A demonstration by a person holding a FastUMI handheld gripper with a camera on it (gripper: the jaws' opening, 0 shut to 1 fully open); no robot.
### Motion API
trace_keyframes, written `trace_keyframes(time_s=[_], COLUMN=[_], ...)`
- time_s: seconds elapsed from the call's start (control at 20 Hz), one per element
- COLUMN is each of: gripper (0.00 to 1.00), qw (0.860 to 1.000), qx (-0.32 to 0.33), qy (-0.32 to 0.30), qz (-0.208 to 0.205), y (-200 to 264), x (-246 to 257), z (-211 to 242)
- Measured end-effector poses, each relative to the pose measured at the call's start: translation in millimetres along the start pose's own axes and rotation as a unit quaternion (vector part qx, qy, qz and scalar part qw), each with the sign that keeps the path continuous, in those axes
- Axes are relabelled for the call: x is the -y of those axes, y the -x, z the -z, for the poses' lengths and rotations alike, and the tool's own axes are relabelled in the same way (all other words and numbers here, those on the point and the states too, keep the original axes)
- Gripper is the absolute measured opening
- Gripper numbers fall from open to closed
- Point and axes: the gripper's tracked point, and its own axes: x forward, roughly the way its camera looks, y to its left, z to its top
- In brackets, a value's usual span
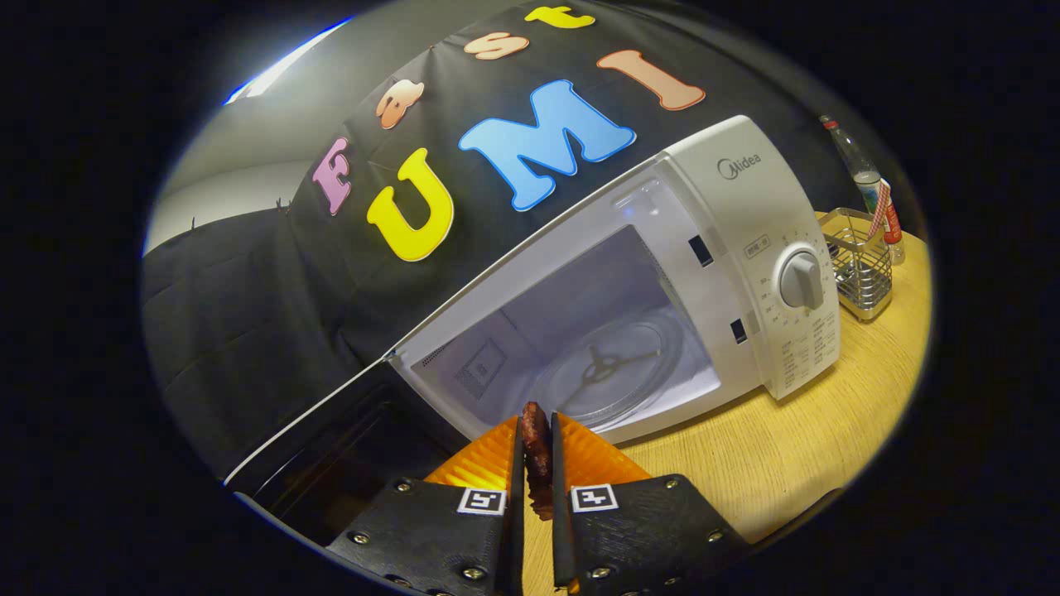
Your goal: Open the microwave, put the food inside, and close the microwave door.
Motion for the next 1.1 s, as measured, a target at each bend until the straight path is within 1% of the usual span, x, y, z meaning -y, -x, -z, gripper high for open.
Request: trace_keyframes(time_s=[0.15, 0.3, 0.5, 0.65, 0.8, 0.9, 1.1], gripper=[0.14, 0.14, 0.14, 0.14, 0.14, 0.14, 0.14], qw=[1.000, 1.000, 0.999, 0.999, 0.997, 0.995, 0.994], qx=[0.010, 0.016, 0.039, 0.049, 0.056, 0.068, 0.076], qy=[-0.001, -0.015, -0.015, 0.001, 0.026, 0.032, 0.039], qz=[0.010, 0.008, 0.014, 0.025, 0.052, 0.062, 0.068], y=[-23.5, -44.5, -63.5, -75.1, -89.3, -92.2, -116.6], x=[1.1, -3.0, -2.8, 1.5, 14.7, 17.4, 10.2], z=[-9.2, -17.7, -29.3, -32.1, -30.3, -27.4, -30.7])
